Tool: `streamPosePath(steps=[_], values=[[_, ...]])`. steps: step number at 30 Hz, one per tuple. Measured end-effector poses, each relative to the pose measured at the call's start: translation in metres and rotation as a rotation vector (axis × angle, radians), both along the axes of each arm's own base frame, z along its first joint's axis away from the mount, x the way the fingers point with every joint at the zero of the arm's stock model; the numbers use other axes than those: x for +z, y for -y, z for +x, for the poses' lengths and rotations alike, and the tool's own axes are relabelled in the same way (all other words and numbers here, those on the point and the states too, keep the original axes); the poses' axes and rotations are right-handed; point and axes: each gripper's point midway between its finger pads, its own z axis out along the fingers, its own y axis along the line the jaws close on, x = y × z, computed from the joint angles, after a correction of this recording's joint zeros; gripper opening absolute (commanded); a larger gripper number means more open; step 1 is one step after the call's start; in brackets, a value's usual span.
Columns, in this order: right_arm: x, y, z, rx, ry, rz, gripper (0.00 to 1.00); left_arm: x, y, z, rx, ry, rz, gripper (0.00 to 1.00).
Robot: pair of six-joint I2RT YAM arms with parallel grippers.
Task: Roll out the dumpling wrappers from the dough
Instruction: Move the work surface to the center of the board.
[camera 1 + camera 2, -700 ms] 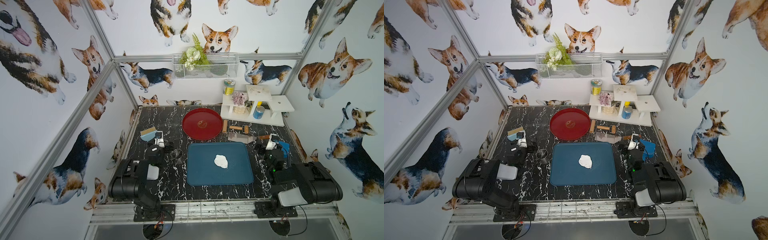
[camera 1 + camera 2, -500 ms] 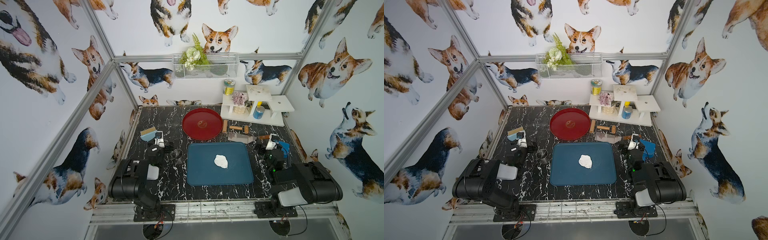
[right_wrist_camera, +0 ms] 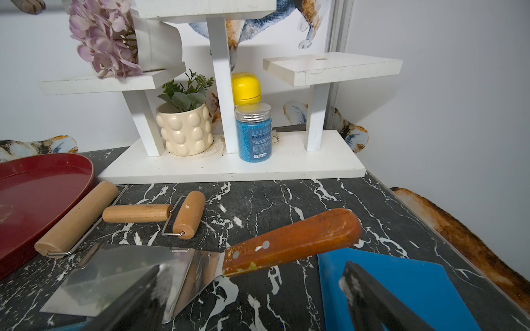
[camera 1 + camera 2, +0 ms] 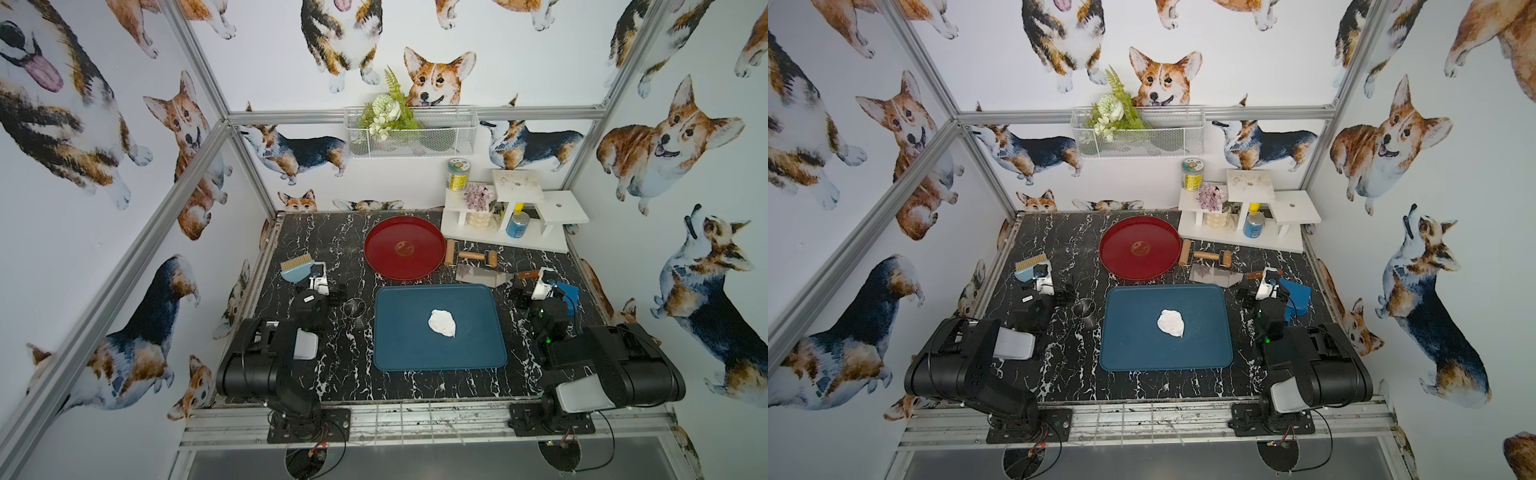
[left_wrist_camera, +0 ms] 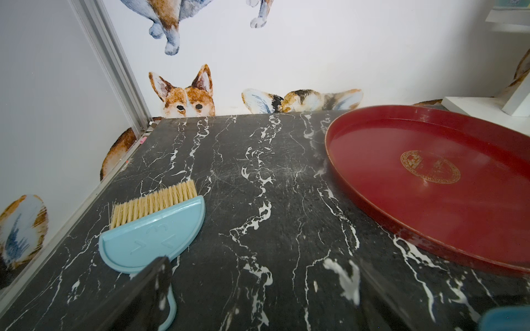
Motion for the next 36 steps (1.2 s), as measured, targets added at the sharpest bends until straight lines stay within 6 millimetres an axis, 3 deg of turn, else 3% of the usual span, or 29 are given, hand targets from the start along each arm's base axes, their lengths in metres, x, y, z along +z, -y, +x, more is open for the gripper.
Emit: streamPosePath(steps=[26, 31, 36], values=[[0.000, 0.000, 0.000, -0.001, 0.000, 0.000, 1.00, 0.000, 0.000, 0.000, 0.002, 0.000, 0.000, 1.00], [0.002, 0.002, -0.002, -0.007, 0.007, 0.000, 1.00, -0.002, -0.010, -0.005, 0.058, -0.001, -0.005, 1.00], [0.011, 0.007, -0.008, -0.024, 0.041, 0.013, 1.00, 0.018, -0.018, -0.010, 0.108, 0.055, -0.012, 1.00]])
